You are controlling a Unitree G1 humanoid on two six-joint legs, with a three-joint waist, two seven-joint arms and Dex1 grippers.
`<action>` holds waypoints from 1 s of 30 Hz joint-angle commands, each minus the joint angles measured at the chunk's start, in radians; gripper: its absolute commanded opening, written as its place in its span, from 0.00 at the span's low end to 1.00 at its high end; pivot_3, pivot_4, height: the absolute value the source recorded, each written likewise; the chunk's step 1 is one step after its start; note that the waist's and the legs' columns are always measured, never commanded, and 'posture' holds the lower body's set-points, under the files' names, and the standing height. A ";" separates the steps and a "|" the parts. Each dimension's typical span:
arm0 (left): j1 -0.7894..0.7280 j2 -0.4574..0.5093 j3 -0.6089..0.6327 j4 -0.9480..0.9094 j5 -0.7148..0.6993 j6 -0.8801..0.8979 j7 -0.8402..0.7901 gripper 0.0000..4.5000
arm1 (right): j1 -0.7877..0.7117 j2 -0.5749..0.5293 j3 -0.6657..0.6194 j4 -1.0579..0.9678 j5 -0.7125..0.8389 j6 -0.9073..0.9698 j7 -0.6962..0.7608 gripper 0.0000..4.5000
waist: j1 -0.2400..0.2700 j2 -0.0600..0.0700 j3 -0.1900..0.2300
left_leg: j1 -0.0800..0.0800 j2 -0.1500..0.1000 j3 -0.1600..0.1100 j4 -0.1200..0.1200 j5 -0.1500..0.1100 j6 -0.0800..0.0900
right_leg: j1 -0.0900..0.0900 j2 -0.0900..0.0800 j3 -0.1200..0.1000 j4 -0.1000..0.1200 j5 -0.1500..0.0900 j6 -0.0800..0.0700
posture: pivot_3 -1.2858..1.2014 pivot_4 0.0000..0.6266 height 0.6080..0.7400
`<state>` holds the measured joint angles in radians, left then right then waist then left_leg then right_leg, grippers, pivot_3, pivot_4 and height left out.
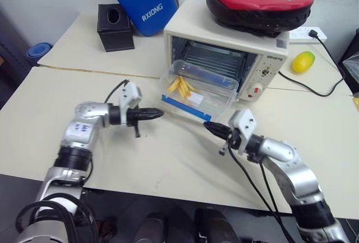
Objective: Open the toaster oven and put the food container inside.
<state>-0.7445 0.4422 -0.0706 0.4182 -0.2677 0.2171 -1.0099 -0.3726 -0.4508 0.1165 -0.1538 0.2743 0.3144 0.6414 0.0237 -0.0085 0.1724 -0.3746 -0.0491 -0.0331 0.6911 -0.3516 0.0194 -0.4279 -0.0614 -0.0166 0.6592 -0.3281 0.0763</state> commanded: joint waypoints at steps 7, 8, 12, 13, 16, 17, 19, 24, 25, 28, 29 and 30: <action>-0.166 -0.165 0.065 0.275 0.078 -0.178 0.300 0.00 | -0.262 0.076 -0.050 0.311 -0.127 -0.117 -0.135 0.00 | -0.029 0.000 0.000 | 0.000 0.001 0.000 -0.001 0.000 -0.001 | -0.001 0.001 -0.001 0.004 0.000 0.000 | 0.52 0.24 1.00; -0.188 -0.183 0.078 0.316 0.085 -0.200 0.346 0.00 | -0.281 0.085 -0.054 0.339 -0.132 -0.129 -0.144 0.00 | -0.030 0.000 0.000 | 0.000 0.001 0.000 -0.001 0.000 -0.001 | -0.001 0.001 -0.001 0.004 0.000 0.000 | 0.52 0.24 1.00; -0.253 -0.242 0.114 0.424 0.091 -0.280 0.442 0.00 | -0.339 0.135 -0.082 0.427 -0.142 -0.180 -0.200 0.00 | -0.031 0.000 0.000 | 0.000 0.001 0.000 -0.001 0.000 -0.001 | -0.002 0.000 -0.001 0.004 0.000 0.000 | 0.52 0.24 1.00; -0.264 -0.250 0.119 0.446 0.097 -0.301 0.462 0.00 | -0.348 0.149 -0.090 0.443 -0.137 -0.184 -0.211 0.00 | -0.031 0.000 0.000 | 0.000 0.001 0.000 -0.001 0.000 -0.001 | -0.002 0.000 -0.001 0.004 0.000 0.000 | 0.52 0.24 1.00; -0.276 -0.254 0.123 0.479 0.108 -0.335 0.483 0.00 | -0.346 0.173 -0.100 0.437 -0.116 -0.176 -0.203 0.00 | -0.034 0.000 0.000 | 0.000 0.001 0.000 0.000 0.000 -0.001 | -0.002 0.000 -0.002 0.004 0.000 0.000 | 0.52 0.24 1.00; -0.276 -0.253 0.123 0.484 0.110 -0.342 0.483 0.00 | -0.342 0.177 -0.102 0.428 -0.111 -0.171 -0.197 0.00 | -0.036 0.000 0.000 | 0.000 0.001 0.000 0.000 0.000 -0.001 | -0.002 0.000 -0.002 0.004 0.000 0.000 | 0.52 0.24 1.00; -0.252 -0.229 0.125 0.443 0.096 -0.341 0.430 0.00 | -0.289 0.175 -0.115 0.318 -0.015 -0.091 -0.115 0.00 | -0.040 0.000 0.000 | 0.000 0.001 0.000 0.000 0.000 -0.001 | -0.002 0.000 -0.002 0.004 0.000 0.000 | 0.52 0.24 1.00; -0.105 -0.059 0.175 0.158 -0.078 -0.213 0.081 0.27 | -0.092 0.007 -0.188 0.007 0.180 0.069 0.083 0.00 | -0.052 0.000 0.000 | -0.001 0.001 -0.001 -0.002 0.000 -0.001 | -0.002 0.000 -0.002 0.004 0.000 0.000 | 0.52 0.24 1.00; -0.069 -0.004 0.176 0.107 -0.103 -0.186 0.000 0.33 | -0.054 -0.035 -0.215 -0.015 0.204 0.077 0.118 0.00 | -0.053 0.000 0.000 | -0.001 0.001 -0.001 -0.004 0.000 -0.001 | -0.002 0.000 -0.002 0.003 0.000 0.000 | 0.52 0.24 1.00; 0.023 0.152 0.180 0.012 -0.159 -0.130 -0.221 0.55 | 0.057 -0.161 -0.248 0.001 0.185 0.010 0.241 0.00 | -0.052 0.000 0.000 | 0.000 0.001 -0.001 -0.005 0.000 -0.001 | -0.001 0.000 -0.002 0.002 0.000 0.000 | 0.52 0.24 1.00; 0.046 0.187 0.185 -0.009 -0.180 -0.121 -0.280 0.62 | 0.080 -0.185 -0.249 0.021 0.170 -0.018 0.266 0.00 | -0.051 0.000 0.000 | 0.002 0.001 -0.001 -0.006 0.001 -0.001 | 0.001 0.000 -0.002 0.001 0.000 0.000 | 0.52 0.24 1.00; 0.068 0.231 0.185 -0.024 -0.186 -0.100 -0.326 0.67 | 0.099 -0.204 -0.247 0.057 0.149 -0.049 0.285 0.00 | -0.050 0.000 0.000 | 0.002 0.001 -0.001 -0.006 0.001 -0.001 | 0.001 0.000 -0.001 0.000 0.000 0.000 | 0.52 0.24 1.00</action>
<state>-0.6896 0.6381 0.1064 0.4589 -0.4116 0.0918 -1.2324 -0.2855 -0.6396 -0.1269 -0.1120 0.4434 0.3264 0.8765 -0.0267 -0.0083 0.1723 -0.3714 -0.0478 -0.0337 0.6852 -0.3510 0.0183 -0.4256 -0.0610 -0.0179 0.6587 -0.3281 0.0762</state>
